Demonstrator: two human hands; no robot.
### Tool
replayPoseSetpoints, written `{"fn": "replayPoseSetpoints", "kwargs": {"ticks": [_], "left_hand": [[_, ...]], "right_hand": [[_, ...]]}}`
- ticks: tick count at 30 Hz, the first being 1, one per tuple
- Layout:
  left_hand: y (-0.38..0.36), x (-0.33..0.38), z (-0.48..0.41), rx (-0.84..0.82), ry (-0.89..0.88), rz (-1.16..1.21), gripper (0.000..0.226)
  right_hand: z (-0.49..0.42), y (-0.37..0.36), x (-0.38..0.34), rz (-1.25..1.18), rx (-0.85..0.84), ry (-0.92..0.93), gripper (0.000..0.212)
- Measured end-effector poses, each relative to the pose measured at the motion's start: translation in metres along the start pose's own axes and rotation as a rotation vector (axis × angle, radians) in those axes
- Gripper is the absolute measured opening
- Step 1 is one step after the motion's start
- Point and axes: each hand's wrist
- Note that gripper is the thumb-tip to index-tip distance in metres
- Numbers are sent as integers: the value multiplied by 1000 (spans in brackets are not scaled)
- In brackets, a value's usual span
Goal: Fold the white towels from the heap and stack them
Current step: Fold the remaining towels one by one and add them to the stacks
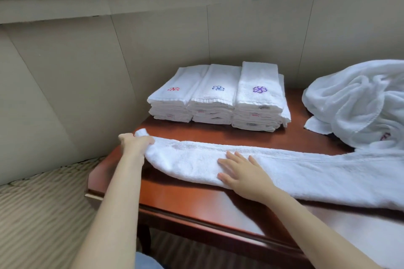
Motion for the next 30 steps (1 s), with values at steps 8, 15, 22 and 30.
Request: {"fn": "replayPoseSetpoints", "kwargs": {"ticks": [8,15,22,30], "left_hand": [[-33,46,134,-1298,-310,-102,39],[-50,31,115,-906,-377,-188,13],[-57,7,92,-649,-391,-884,28],[-60,9,109,-773,-225,-675,52]], "right_hand": [[-6,68,35,-1621,-148,-742,77],[12,66,50,-1026,104,-967,44],[20,68,38,-844,20,-940,28],[25,109,56,-947,551,-873,55]]}}
Point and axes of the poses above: each hand's wrist, its own z-axis away from the middle knuckle, its own y-axis out of the back of the hand, x = y × z, and after that the axes turned 15 degrees about x, right-handed
